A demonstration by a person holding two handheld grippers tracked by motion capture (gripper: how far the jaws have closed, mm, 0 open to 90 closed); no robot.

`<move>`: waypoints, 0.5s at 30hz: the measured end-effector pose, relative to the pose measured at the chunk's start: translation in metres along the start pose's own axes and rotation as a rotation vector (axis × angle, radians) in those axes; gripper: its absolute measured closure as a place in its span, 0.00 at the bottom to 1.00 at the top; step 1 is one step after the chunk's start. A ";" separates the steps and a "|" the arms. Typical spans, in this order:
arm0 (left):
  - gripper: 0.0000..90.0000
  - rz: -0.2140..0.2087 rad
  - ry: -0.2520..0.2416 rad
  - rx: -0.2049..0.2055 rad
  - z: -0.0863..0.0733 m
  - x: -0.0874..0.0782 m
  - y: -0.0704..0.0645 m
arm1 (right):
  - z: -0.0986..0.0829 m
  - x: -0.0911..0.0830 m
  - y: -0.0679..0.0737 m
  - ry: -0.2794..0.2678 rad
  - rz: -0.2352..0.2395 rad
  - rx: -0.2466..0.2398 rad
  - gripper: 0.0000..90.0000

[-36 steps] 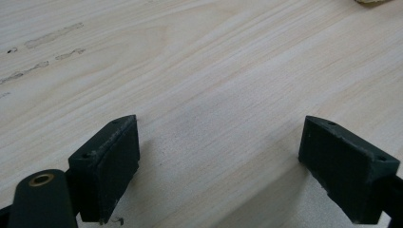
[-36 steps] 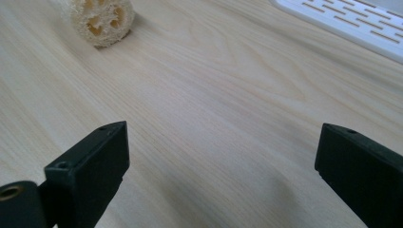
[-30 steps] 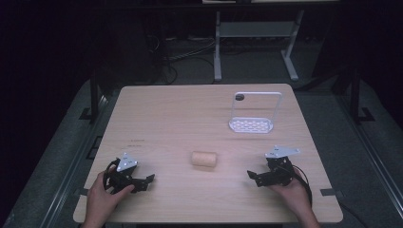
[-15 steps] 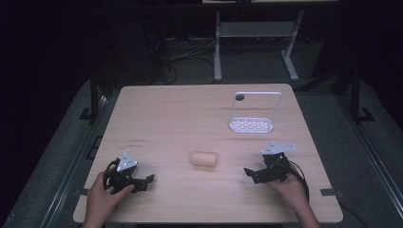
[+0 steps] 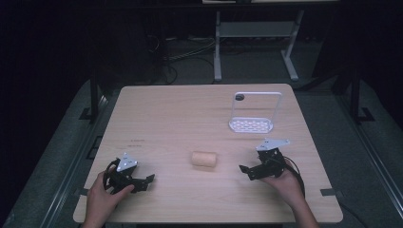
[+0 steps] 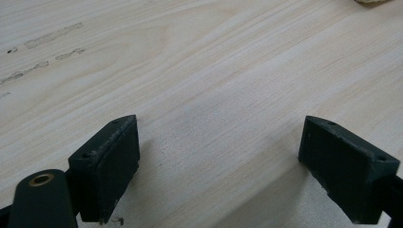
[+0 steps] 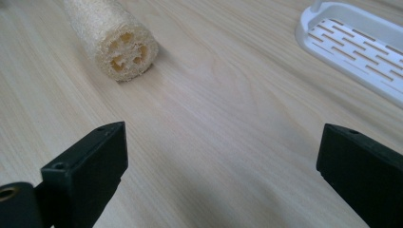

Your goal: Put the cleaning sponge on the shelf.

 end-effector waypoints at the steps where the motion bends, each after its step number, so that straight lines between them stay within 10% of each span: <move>1: 0.14 0.000 0.001 0.000 0.000 0.000 0.000 | 0.001 0.000 0.001 -0.002 0.002 -0.001 0.03; 15: 0.14 -0.001 0.001 0.000 0.000 0.000 0.000 | 0.015 0.007 0.007 -0.007 0.027 -0.029 0.03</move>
Point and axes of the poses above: each handheld gripper's, and its own axes: x roughly forward along the jaws, z roughly out of its top, y roughly to its left, the point moved 8 cm from there along x, roughly forward along the jaws, and after that the axes turned 14 degrees about -z, right-handed, at the moved point
